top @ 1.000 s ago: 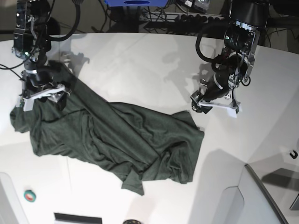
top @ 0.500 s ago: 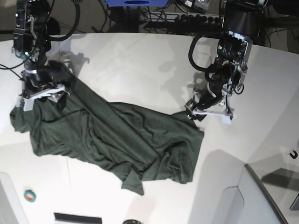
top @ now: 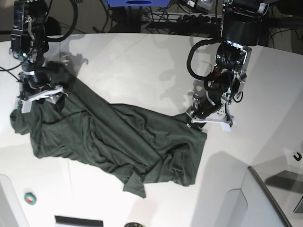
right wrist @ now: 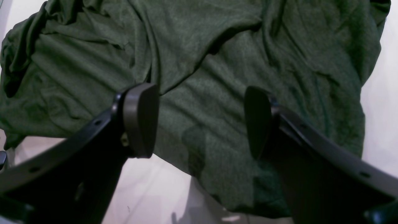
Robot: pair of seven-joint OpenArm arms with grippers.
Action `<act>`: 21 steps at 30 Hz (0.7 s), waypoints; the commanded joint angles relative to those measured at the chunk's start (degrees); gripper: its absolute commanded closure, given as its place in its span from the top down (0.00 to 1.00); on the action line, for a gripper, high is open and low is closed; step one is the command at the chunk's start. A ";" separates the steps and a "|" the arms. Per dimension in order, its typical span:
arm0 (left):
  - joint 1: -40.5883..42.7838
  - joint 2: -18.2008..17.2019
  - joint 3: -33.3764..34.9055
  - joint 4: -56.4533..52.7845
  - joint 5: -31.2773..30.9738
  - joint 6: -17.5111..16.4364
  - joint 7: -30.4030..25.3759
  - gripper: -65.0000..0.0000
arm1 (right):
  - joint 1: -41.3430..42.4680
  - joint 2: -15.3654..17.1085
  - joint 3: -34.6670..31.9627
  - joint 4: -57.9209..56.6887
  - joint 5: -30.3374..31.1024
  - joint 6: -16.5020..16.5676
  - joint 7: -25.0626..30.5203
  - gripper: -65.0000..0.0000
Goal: Layout the t-shirt on the table in an organized manner, then fold the t-shirt properly
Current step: 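Grasp the shirt's corners with both grippers at opposite ends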
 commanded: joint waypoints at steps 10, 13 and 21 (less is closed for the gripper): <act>-3.04 0.37 -0.11 -4.46 -0.39 0.78 1.17 0.32 | 0.35 0.49 0.19 0.92 0.45 0.56 1.30 0.61; -3.40 1.43 -0.02 -5.25 -0.39 0.78 1.26 0.32 | 0.35 0.49 0.19 0.92 0.45 0.56 1.30 0.61; -3.40 2.57 -0.02 -5.25 -0.39 0.78 1.53 0.25 | 0.35 0.57 0.19 0.92 0.45 0.56 1.30 0.61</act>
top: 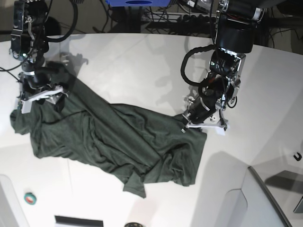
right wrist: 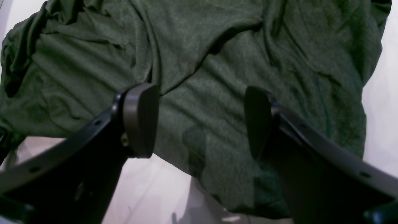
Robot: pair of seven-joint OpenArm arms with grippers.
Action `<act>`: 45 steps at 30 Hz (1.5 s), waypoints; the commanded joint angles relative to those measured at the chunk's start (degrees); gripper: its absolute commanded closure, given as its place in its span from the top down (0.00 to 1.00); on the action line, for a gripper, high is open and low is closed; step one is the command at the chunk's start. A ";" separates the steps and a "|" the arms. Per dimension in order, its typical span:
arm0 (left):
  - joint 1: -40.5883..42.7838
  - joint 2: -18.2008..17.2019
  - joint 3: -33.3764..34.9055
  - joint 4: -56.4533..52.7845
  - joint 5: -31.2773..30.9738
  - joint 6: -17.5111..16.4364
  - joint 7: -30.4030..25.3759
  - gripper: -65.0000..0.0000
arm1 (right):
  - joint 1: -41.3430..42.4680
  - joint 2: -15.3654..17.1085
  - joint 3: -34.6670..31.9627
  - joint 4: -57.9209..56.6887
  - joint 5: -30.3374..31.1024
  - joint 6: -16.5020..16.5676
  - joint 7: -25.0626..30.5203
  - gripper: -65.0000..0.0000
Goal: Layout the t-shirt on the table in an organized manner, then fold the t-shirt properly
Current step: 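Grasp the shirt's corners with both grippers at opposite ends, then pull the shirt taut with both grippers, right gripper dragging its end outward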
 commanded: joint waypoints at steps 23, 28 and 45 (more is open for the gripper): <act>7.60 -18.69 -0.81 36.33 -0.44 13.19 25.44 0.00 | -4.68 2.31 7.03 4.61 0.10 0.56 -5.91 0.63; 13.31 -21.77 -0.81 39.76 -0.35 13.19 25.52 0.00 | -4.07 2.40 7.12 1.09 0.10 0.47 -6.08 0.63; 21.05 -25.28 -10.66 45.30 -0.35 13.10 25.70 0.00 | -0.64 2.49 6.94 -8.49 0.10 0.47 -6.17 0.04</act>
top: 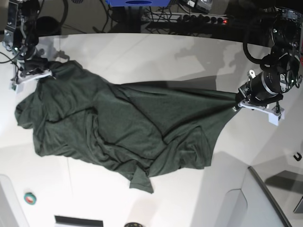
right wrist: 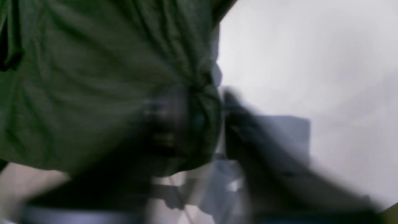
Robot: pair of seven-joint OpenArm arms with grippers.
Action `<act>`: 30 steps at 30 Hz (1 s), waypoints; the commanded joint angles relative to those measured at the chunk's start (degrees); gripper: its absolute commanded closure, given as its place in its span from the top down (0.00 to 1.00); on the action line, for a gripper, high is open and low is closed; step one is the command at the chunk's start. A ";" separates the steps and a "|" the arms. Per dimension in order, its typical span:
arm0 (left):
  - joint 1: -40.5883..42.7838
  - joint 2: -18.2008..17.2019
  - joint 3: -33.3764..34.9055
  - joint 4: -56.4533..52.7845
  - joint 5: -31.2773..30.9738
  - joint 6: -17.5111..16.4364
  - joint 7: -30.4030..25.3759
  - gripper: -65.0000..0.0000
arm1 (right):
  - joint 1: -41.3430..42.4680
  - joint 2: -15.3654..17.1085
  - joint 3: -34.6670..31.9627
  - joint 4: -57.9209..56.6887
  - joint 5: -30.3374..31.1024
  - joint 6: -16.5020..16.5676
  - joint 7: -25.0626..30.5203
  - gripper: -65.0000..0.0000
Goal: Layout the t-shirt on the table in an organized manner, then fold the t-shirt properly
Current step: 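Pull the shirt taut with both grippers, right gripper dragging its end outward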
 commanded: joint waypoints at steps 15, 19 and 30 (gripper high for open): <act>0.62 -3.46 -0.82 0.55 -0.26 0.01 -0.59 0.00 | 3.51 0.43 2.69 24.16 0.14 0.14 -19.38 0.05; 2.37 -3.73 -0.38 0.29 -0.18 0.01 -0.59 0.00 | 3.51 -1.50 8.32 16.42 0.23 0.49 -17.53 0.45; 2.46 -3.29 0.76 -1.12 2.37 0.01 -0.59 0.00 | 4.92 -1.59 5.94 0.78 0.32 8.05 -15.25 0.52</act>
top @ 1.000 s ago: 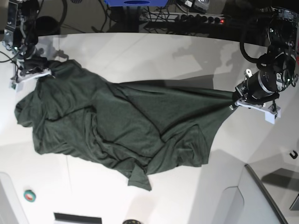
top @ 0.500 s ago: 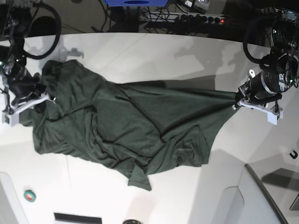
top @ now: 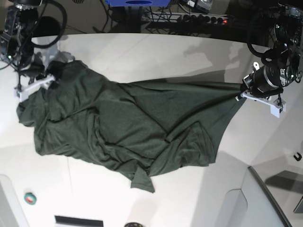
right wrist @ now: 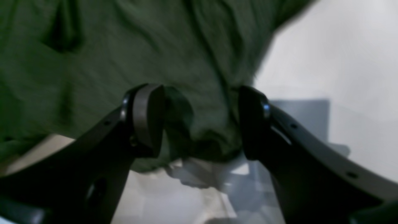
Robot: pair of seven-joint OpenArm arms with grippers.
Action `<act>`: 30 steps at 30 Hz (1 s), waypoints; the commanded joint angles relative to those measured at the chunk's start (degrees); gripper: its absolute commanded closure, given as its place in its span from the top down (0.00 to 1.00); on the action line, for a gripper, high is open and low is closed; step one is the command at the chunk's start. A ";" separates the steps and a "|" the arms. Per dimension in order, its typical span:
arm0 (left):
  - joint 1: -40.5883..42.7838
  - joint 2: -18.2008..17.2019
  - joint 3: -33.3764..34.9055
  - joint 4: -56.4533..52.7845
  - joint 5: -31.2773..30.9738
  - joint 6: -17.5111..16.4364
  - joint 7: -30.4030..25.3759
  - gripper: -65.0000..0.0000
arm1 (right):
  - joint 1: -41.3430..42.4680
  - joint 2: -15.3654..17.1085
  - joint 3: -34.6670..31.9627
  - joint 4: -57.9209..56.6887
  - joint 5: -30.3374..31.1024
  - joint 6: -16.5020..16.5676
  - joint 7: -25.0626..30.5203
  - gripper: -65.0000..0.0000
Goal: Layout the t-shirt on the table in an organized manner, then fold the t-shirt properly
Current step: 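Pull the shirt taut with both grippers, right gripper dragging its end outward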
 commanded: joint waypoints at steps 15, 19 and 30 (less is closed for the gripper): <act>-0.36 -1.15 1.25 0.98 0.17 0.10 -0.53 0.00 | -10.20 0.46 3.82 28.71 0.95 -0.19 -6.41 0.01; -0.53 -1.23 1.25 0.98 0.17 0.10 -0.53 0.00 | -4.13 -0.68 5.58 32.58 0.95 -0.19 -13.44 0.01; -0.80 -2.55 0.90 2.91 0.17 0.10 -0.53 0.00 | 29.71 1.25 -7.43 7.35 0.43 -0.10 -17.22 0.08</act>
